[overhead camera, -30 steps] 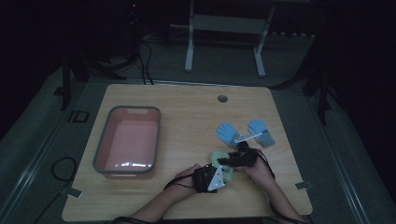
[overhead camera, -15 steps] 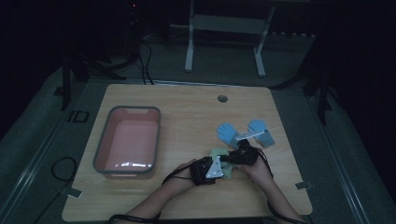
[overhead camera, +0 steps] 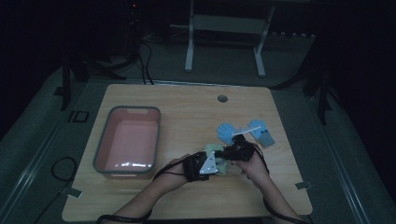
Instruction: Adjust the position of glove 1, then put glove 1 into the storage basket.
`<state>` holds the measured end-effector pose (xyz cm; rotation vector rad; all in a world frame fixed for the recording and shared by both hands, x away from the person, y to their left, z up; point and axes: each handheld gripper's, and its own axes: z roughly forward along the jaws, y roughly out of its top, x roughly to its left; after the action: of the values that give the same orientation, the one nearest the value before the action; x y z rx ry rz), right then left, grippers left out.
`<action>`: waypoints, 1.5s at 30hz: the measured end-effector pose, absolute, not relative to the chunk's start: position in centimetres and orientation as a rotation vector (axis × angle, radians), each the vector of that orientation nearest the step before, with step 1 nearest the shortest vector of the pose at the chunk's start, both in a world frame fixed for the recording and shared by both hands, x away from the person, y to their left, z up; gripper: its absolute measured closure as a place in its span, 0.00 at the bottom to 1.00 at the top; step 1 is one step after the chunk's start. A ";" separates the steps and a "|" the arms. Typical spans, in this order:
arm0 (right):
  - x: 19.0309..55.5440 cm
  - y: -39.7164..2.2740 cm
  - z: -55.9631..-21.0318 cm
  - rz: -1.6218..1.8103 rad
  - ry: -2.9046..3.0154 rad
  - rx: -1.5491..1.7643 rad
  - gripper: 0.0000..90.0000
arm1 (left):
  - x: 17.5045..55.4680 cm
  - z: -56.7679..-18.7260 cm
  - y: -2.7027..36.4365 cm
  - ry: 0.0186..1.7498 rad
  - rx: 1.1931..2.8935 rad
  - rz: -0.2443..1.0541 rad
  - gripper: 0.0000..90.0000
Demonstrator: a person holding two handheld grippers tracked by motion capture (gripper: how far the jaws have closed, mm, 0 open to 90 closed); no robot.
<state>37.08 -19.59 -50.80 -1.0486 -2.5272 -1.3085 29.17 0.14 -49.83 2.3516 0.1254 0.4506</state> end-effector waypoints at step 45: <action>39.5 -0.9 -43.6 -1.360 -2.606 -0.728 0.78 | 27.7 -43.3 16.5 0.341 2.393 0.703 0.84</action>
<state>39.52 -0.85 -43.55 -0.7285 -2.6063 -1.3602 27.69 16.51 -43.33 2.3925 0.3412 0.7026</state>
